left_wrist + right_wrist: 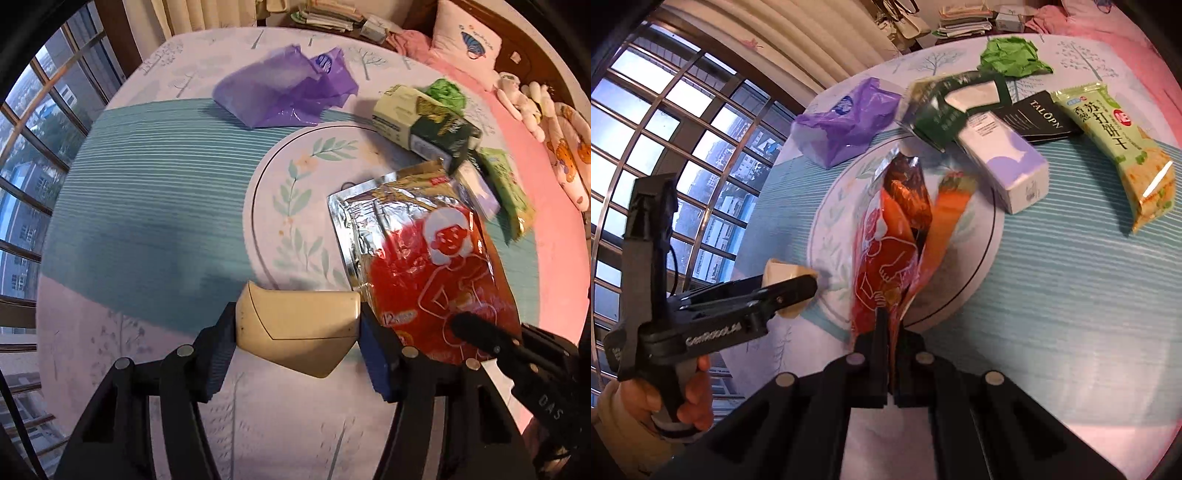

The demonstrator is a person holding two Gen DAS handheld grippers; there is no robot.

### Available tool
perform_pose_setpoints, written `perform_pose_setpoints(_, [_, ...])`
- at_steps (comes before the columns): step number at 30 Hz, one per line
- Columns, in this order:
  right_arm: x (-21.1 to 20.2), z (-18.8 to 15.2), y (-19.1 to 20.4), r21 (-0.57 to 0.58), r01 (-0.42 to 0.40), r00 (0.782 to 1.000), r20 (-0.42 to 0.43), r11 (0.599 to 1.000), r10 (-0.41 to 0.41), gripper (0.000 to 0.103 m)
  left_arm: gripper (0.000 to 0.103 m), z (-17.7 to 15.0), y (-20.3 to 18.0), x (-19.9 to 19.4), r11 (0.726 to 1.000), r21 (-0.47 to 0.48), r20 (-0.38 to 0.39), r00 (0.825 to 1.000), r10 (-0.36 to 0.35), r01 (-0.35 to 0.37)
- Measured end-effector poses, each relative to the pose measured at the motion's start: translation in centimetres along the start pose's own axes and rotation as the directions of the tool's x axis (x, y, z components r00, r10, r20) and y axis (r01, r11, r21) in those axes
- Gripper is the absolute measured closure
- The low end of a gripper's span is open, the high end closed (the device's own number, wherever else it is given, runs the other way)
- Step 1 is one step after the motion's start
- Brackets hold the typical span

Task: Collect trash
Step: 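Grasp the red snack bag with the right tool while the left grasps the beige paper, then carry the red bag and beige paper over the bin and release both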

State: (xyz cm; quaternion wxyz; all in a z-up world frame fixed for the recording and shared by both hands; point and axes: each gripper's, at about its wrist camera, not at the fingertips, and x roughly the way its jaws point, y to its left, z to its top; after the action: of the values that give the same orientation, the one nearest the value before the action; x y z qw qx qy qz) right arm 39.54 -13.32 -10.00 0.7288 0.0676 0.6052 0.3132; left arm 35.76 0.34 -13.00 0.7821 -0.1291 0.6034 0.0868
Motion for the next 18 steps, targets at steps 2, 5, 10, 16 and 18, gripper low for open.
perform_pose_setpoints(2, [-0.8, -0.9, 1.0, -0.004, 0.009, 1.000, 0.016, 1.000, -0.009, 0.103, 0.043, -0.8, -0.1, -1.3, 1.000, 0.016, 0.014, 1.000, -0.004, 0.004])
perform_pose_setpoints(5, [-2.2, -2.8, 2.7, -0.007, 0.027, 0.998, 0.049, 1.000, -0.027, 0.103, 0.043, -3.0, -0.5, -3.8, 0.999, 0.046, 0.040, 0.999, -0.017, 0.015])
perform_pose_setpoints(10, [-4.4, -6.7, 6.6, -0.011, 0.056, 0.992, 0.114, 0.998, -0.054, 0.103, 0.043, -7.3, 1.4, -8.2, 0.993, 0.113, 0.095, 0.995, -0.041, 0.031])
perform_pose_setpoints(16, [-6.8, -12.8, 12.1, -0.010, 0.087, 0.978, 0.189, 0.996, -0.084, 0.103, 0.043, -13.4, 5.1, -13.3, 0.985, 0.162, 0.155, 0.984, -0.087, 0.061])
perform_pose_setpoints(18, [-7.3, -14.8, 13.8, -0.018, 0.099, 0.974, 0.205, 0.995, -0.093, 0.103, 0.043, -15.3, 6.3, -14.3, 0.982, 0.172, 0.165, 0.981, -0.105, 0.076])
